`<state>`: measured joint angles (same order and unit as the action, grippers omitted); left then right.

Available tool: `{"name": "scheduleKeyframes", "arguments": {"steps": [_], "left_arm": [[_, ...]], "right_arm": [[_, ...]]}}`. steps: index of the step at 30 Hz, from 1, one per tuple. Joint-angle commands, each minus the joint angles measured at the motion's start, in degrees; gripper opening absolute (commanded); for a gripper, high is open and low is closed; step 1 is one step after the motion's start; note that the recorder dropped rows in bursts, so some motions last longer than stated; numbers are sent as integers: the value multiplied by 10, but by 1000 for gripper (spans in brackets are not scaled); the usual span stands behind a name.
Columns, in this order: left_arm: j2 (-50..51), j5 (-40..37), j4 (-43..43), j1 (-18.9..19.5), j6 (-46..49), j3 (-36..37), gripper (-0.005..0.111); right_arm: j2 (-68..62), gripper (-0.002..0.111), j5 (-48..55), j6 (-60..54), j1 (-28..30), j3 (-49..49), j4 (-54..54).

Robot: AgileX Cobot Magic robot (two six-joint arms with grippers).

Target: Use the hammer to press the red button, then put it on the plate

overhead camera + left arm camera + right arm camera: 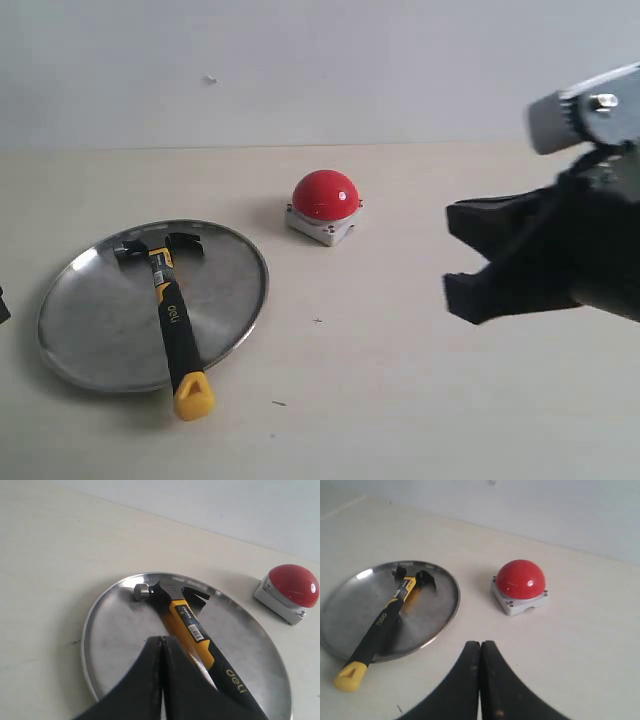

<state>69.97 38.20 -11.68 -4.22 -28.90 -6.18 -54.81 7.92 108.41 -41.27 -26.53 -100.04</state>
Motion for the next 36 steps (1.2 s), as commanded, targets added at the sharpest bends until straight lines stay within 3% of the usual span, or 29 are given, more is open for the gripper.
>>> {"name": "scheduleKeyframes", "arguments": {"steps": [1,11,26,28,31,36], "left_arm": [[-2,7,0,2,0,2,0],[-2,7,0,2,0,2,0],[-2,7,0,2,0,2,0],[-2,7,0,2,0,2,0],[-2,7,0,2,0,2,0],[-2,7,0,2,0,2,0]], "right_arm": [[130,0,43,18,3,68,1],[299,0,27,18,3,126,1],[341,0,33,-4,0,126,1],[345,0,23,-4,21,126,1],[359,0,-13,-4,100,126,1],[394,0,-124,-3,301,126,1]]}}
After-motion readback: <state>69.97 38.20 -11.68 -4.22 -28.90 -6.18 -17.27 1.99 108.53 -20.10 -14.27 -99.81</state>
